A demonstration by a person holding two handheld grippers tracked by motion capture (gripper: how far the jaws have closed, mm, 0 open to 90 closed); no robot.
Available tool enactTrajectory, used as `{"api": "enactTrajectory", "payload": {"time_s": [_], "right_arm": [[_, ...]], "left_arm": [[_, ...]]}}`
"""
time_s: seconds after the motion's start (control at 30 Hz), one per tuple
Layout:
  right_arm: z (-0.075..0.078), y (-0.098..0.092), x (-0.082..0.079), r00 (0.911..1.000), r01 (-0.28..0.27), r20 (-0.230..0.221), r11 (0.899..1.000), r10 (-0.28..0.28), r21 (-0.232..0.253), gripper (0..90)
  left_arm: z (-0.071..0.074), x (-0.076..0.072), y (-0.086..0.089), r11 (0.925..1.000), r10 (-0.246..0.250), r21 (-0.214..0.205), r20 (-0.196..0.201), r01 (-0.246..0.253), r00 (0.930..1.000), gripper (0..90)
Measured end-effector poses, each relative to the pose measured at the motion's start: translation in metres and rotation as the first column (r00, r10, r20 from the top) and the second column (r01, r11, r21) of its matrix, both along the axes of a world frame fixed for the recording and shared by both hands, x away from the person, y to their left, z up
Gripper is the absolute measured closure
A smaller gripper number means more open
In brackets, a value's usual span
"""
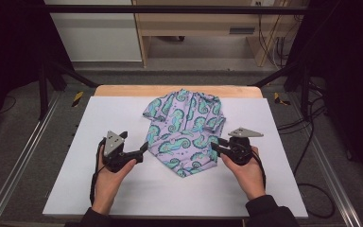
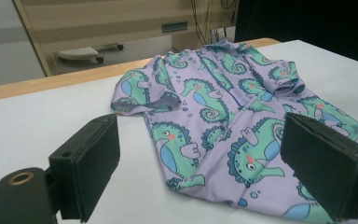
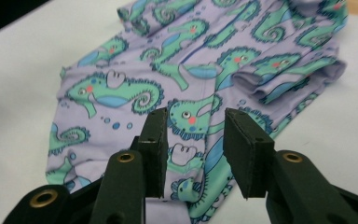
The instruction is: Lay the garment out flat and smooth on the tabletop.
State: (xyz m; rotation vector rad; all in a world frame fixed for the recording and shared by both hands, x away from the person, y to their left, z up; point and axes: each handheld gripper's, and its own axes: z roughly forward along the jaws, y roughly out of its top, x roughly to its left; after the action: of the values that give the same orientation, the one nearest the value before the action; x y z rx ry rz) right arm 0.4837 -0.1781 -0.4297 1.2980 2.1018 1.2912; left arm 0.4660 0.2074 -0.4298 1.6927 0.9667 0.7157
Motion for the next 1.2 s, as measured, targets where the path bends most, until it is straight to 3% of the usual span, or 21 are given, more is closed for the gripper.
{"api": "enactTrajectory", "payload": {"time_s": [0.07, 0.27, 0.43, 0.6, 0.93, 1.2], "right_arm": [[-0.004, 0.005, 0.002, 0.9999, -0.01, -0.009, 1.0, 0.01, -0.021, 60.6], [-0.016, 0.018, 0.016, 0.9984, -0.013, -0.056, 0.999, 0.011, -0.038, 62.2], [-0.028, 0.023, 0.034, 0.9964, -0.001, -0.085, 0.998, -0.004, -0.06, 64.0], [-0.038, 0.027, 0.047, 0.9919, 0.002, -0.127, 0.999, -0.008, -0.043, 65.8], [-0.048, 0.038, 0.051, 0.9908, 0.0, -0.135, 0.992, -0.016, -0.122, 62.7], [-0.05, 0.046, 0.049, 0.9894, -0.021, -0.145, 0.989, 0.0, -0.144, 63.4]], "left_arm": [[-0.001, 0.001, 0.003, 1.0, -0.008, 0.003, -0.026, 0.008, 0.9996, 10.9], [-0.009, -0.001, 0.021, 0.9996, 0.029, -0.008, -0.02, -0.029, 0.9994, 9.0], [-0.006, -0.002, 0.028, 0.9963, 0.054, -0.066, -0.009, -0.055, 0.9985, 9.3], [-0.007, -0.003, 0.029, 0.998, 0.044, -0.045, 0.003, -0.044, 0.999, 9.1], [-0.008, -0.004, 0.028, 0.9973, 0.047, -0.056, 0.002, -0.047, 0.9989, 11.9], [-0.008, -0.004, 0.03, 0.9972, 0.047, -0.058, 0.001, -0.046, 0.9989, 13.2]]}}
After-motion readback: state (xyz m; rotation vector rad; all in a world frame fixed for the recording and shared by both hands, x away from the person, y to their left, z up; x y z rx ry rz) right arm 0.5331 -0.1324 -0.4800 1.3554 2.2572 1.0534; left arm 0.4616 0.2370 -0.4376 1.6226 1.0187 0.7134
